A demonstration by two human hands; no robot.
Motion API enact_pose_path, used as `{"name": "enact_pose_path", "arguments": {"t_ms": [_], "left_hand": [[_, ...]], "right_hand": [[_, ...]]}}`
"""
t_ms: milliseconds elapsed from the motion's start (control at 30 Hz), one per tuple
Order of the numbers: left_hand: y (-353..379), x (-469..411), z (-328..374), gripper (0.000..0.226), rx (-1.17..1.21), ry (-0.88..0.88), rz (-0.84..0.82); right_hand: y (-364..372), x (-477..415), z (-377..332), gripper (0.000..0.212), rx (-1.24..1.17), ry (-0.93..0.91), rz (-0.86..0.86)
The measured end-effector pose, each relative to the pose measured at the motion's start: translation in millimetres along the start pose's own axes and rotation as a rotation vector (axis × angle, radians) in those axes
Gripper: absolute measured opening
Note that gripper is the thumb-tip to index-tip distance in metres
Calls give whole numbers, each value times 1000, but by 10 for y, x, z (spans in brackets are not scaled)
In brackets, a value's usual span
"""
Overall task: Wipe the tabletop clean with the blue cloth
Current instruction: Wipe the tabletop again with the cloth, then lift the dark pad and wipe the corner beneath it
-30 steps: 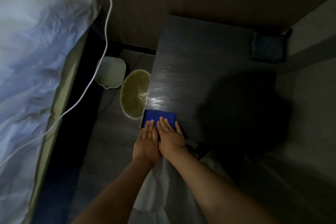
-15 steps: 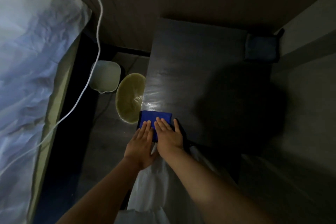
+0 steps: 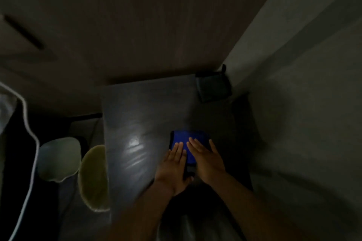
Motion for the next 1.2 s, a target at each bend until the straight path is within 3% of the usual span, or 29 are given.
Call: {"name": "enact_pose_path", "arguments": {"t_ms": [367, 600, 667, 733, 800, 900, 1067, 1200], "left_hand": [[-476, -847, 532, 89, 10, -26, -26], [-608, -1050, 751, 88, 137, -93, 63], [-747, -1019, 723, 78, 352, -144, 230], [-840, -938, 558, 47, 636, -275, 480], [-830, -865, 339, 27, 735, -451, 631], [-730, -887, 132, 22, 764, -621, 563], [-761, -1069, 60, 21, 826, -622, 502], [-791, -1180, 113, 23, 817, -639, 472]], "right_hand": [[-511, -388, 994, 77, 117, -3, -7], [-732, -442, 1295, 65, 0, -103, 110], [-760, -469, 1393, 52, -280, -13, 224], [-812, -423, 1589, 33, -598, 170, 438], [-831, -354, 1732, 19, -667, 313, 549], [-703, -382, 1838, 22, -540, 480, 452], [-642, -548, 1791, 27, -506, 517, 365], [-650, -523, 1753, 23, -457, 526, 438]]}}
Point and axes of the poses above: each hand's wrist, its own x-axis away from the middle knuckle, its own y-axis out of the palm, z = x × y, the point moved 6 cm from there along -x, towards the middle knuckle
